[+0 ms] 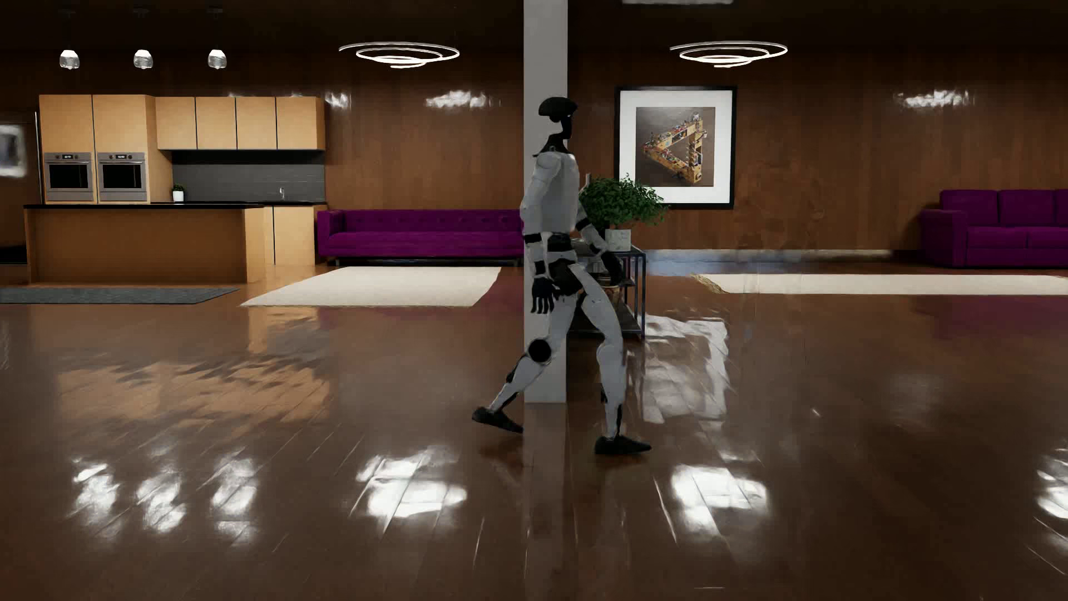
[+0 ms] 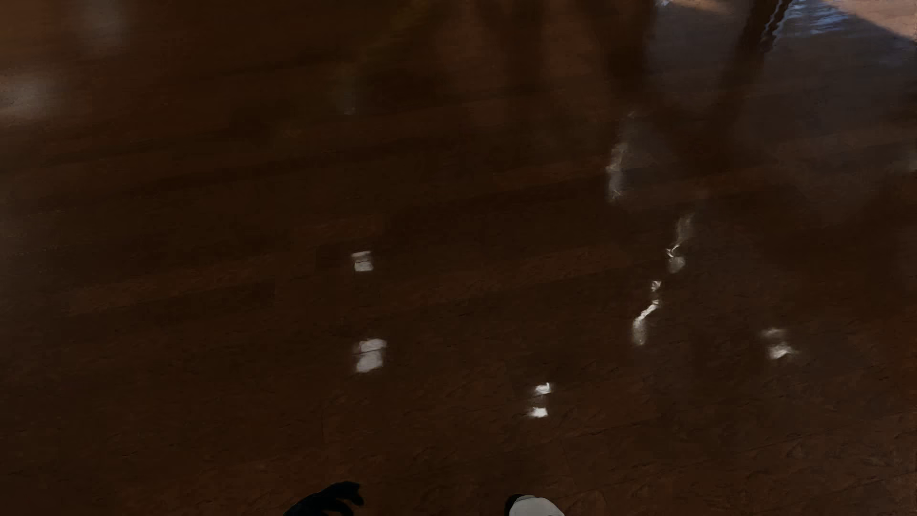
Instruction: Avoid the corner
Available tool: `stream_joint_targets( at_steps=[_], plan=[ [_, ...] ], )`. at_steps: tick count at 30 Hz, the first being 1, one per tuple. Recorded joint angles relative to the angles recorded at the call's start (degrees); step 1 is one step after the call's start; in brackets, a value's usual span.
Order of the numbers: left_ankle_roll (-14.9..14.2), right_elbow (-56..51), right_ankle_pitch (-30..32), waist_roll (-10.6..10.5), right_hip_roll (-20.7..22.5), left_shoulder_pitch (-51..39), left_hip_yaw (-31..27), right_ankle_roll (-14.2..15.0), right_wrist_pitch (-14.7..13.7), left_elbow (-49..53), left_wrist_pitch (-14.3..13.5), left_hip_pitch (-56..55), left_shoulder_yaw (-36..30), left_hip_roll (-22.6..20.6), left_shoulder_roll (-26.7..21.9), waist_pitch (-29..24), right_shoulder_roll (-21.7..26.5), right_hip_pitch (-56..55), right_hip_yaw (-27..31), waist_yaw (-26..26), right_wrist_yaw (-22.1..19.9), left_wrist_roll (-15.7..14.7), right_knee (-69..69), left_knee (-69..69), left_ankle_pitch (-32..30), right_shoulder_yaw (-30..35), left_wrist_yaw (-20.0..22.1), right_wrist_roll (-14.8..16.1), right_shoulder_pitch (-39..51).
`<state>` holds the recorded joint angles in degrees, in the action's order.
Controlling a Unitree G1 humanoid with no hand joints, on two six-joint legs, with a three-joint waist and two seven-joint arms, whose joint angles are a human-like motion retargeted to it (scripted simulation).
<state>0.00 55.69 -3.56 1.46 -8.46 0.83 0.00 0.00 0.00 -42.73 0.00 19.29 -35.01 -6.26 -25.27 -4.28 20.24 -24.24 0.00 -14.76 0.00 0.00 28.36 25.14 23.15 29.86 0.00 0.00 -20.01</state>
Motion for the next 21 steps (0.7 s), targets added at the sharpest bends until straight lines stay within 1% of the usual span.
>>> stream_joint_targets(
  at_steps=[1, 2, 3, 4, 5, 6, 7, 8, 9, 10, 11, 12, 13, 14, 15, 16, 17, 18, 19, 20, 21],
  plan=[
    [0.0, 0.8, 0.5, -0.9, 1.7, 1.2, 0.0, 0.0, 0.0, 1.7, 0.0, 2.7, 3.3, 1.7, -0.1, -0.8, 0.2, -1.1, 0.0, -1.7, 0.0, 0.0, 5.3, 2.0, -3.1, 1.1, 0.0, 0.0, 0.5],
    [0.0, 1.8, 3.8, -2.0, 2.8, 2.4, 0.0, 0.0, 0.0, 0.9, 0.0, 2.2, 5.0, 3.4, 0.9, 0.2, 0.1, -2.5, 0.0, -2.8, 0.0, 0.0, 10.5, 7.6, -10.1, 1.4, 0.0, 0.0, 0.4],
    [0.0, 3.4, 1.8, -4.0, 5.7, 4.3, 0.0, 0.0, 0.0, -1.0, 0.0, 0.4, 5.7, 6.2, 2.8, -0.2, 0.0, -0.8, 0.0, -3.3, 0.0, 0.0, 15.6, 17.6, -22.1, 1.4, 0.0, 0.0, 0.6],
    [0.0, 4.0, -1.3, -3.8, 7.7, 5.9, 0.0, 0.0, 0.0, -1.8, 0.0, -6.3, 5.0, 5.8, 3.5, 0.0, -0.4, 1.1, 0.0, -1.9, 0.0, 0.0, 16.5, 32.4, -32.2, 0.4, 0.0, 0.0, 1.4],
    [0.0, 2.8, -4.3, -4.2, 10.2, 6.6, 0.0, 0.0, 0.0, -3.1, 0.0, -13.2, 3.5, 7.0, 4.3, -1.3, -0.8, 5.1, 0.0, -0.7, 0.0, 0.0, 16.0, 47.9, -32.6, -1.5, 0.0, 0.0, 1.6],
    [0.0, 1.0, -5.7, -3.5, 9.7, 6.6, 0.0, 0.0, 0.0, -4.1, 0.0, -20.0, -0.9, 6.8, 4.2, -2.4, -0.7, 10.6, 0.0, 1.4, 0.0, 0.0, 13.9, 56.8, -28.7, -0.9, 0.0, 0.0, 2.5],
    [0.0, -1.4, -6.3, -1.6, 8.3, 8.0, 0.0, 0.0, 0.0, -5.7, 0.0, -26.2, -0.8, 5.1, 5.6, -2.4, -0.9, 15.3, 0.0, 4.7, 0.0, 0.0, 11.6, 57.8, -27.7, -1.1, 0.0, 0.0, 2.9],
    [0.0, -3.9, -7.1, -0.1, 8.1, 10.8, 0.0, 0.0, 0.0, -1.9, 0.0, -31.4, -2.0, 4.7, 4.1, -3.0, -0.7, 19.2, 0.0, 8.9, 0.0, 0.0, 9.3, 52.4, -29.5, -0.5, 0.0, 0.0, 4.1],
    [0.0, -6.0, -7.9, 0.6, 6.8, 11.0, 0.0, 0.0, 0.0, -7.3, 0.0, -34.3, -5.4, 3.9, 5.0, -3.6, 0.1, 24.1, 0.0, 11.8, 0.0, 0.0, 7.3, 40.7, -34.9, -0.3, 0.0, 0.0, 5.2],
    [0.0, -8.6, -8.8, 1.0, 6.8, 12.9, 0.0, 0.0, 0.0, -8.9, 0.0, -37.8, -3.0, 4.0, 5.6, -2.8, 0.2, 27.3, 0.0, 14.6, 0.0, 0.0, 4.8, 27.3, -38.2, -1.8, 0.0, 0.0, 5.9],
    [0.0, -10.8, -10.6, 1.2, 6.6, 14.2, 0.0, 0.0, 0.0, -10.5, 0.0, -38.6, -2.6, 3.3, 5.6, -2.4, 0.7, 32.2, 0.0, 16.3, 0.0, 0.0, 2.5, 12.9, -33.0, -2.7, 0.0, 0.0, 6.3],
    [0.0, -13.0, -13.0, 0.5, 7.7, 15.2, 0.0, 0.0, 0.0, -10.7, 0.0, -38.3, -4.3, 2.8, 5.3, -1.4, 1.4, 35.8, 0.0, 17.1, 0.0, 0.0, 0.6, 6.3, -10.1, -4.7, 0.0, 0.0, 7.0],
    [0.0, -14.6, -16.4, 0.1, 8.0, 16.5, 0.0, 0.0, 0.0, -10.7, 0.0, -39.5, -5.6, 3.3, 4.7, 0.2, 2.3, 37.8, 0.0, 17.7, 0.0, 0.0, 0.5, -15.9, -27.7, -6.4, 0.0, 0.0, 7.3],
    [0.0, -14.7, -18.7, -0.4, 9.0, 17.7, 0.0, 0.0, 0.0, -11.3, 0.0, -40.6, -6.9, 3.4, 4.4, 0.7, 2.7, 39.6, 0.0, 18.4, 0.0, 0.0, 0.6, -19.2, -31.4, -7.9, 0.0, 0.0, 7.7],
    [0.0, -14.2, -19.3, 0.3, 8.8, 18.2, 0.0, 0.0, 0.0, -12.1, 0.0, -42.7, -7.9, 2.5, 4.2, 0.2, 2.4, 41.4, 0.0, 19.4, 0.0, 0.0, 2.0, 3.0, -9.4, -9.9, 0.0, 0.0, 7.3],
    [0.0, -12.7, -17.4, 1.1, 8.3, 18.9, 0.0, 0.0, 0.0, -12.6, 0.0, -42.9, -8.0, 0.6, 3.9, 0.2, 1.9, 42.6, 0.0, 19.7, 0.0, 0.0, 5.3, 5.1, -15.8, -12.0, 0.0, 0.0, 6.4],
    [0.0, -10.9, -9.2, 3.7, 5.2, 19.5, 0.0, 0.0, 0.0, -13.3, 0.0, -43.0, -7.2, -2.6, 3.8, 0.5, 0.8, 39.6, 0.0, 19.4, 0.0, 0.0, 14.7, 4.9, -25.8, -12.7, 0.0, 0.0, 5.7],
    [0.0, -8.2, 2.5, 4.9, 2.7, 19.8, 0.0, 0.0, 0.0, -14.4, 0.0, -41.9, -7.8, -5.0, 3.5, -0.7, -0.1, 36.7, 0.0, 18.3, 0.0, 0.0, 28.0, 9.2, -32.9, -12.1, 0.0, 0.0, 4.3],
    [0.0, -6.8, 2.1, 5.3, 1.0, 19.4, 0.0, 0.0, 0.0, -14.1, 0.0, -40.2, -6.9, -6.9, 3.3, -1.3, -0.4, 30.1, 0.0, 17.2, 0.0, 0.0, 41.7, 11.4, -34.4, -11.8, 0.0, 0.0, 3.2],
    [0.0, -5.8, -4.7, 5.3, 0.0, 19.0, 0.0, 0.0, 0.0, -12.5, 0.0, -35.4, -5.2, -7.9, 2.8, -3.3, -0.6, 24.0, 0.0, 17.3, 0.0, 0.0, 48.7, 10.6, -33.7, -10.6, 0.0, 0.0, 2.8],
    [0.0, -4.0, -7.4, 3.7, 0.5, 17.9, 0.0, 0.0, 0.0, -11.7, 0.0, -31.7, -3.5, -7.4, 3.1, -3.5, -0.6, 18.1, 0.0, 14.7, 0.0, 0.0, 47.1, 9.4, -30.7, -9.2, 0.0, 0.0, 2.6]
  ],
)
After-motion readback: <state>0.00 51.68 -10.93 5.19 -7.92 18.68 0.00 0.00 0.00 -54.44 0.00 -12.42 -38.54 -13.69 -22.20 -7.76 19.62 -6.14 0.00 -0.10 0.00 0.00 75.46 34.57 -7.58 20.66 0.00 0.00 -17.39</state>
